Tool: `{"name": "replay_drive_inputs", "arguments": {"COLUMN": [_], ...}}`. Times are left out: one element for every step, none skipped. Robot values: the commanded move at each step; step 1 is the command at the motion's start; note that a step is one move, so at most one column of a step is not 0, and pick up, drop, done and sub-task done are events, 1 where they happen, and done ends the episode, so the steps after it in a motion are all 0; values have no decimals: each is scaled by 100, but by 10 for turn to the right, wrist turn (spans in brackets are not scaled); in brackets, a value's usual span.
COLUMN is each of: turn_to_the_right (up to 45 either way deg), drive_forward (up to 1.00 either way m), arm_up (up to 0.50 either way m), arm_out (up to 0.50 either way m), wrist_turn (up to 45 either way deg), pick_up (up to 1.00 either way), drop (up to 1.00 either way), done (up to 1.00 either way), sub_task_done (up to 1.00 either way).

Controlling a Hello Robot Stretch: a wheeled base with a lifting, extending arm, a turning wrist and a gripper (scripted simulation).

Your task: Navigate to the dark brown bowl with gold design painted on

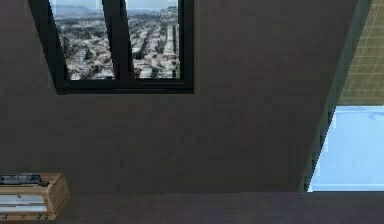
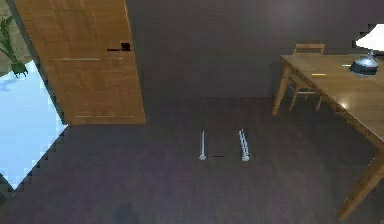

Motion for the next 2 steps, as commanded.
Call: {"name": "replay_drive_inputs", "arguments": {"turn_to_the_right": [0,-240], "drive_forward": [15,0], "arm_up": [0,0], "arm_out": [0,0], "wrist_turn": [0,0], "pick_up": [0,0], "drop": [0,0], "done": [0,0], "sub_task_done": [0,0]}}
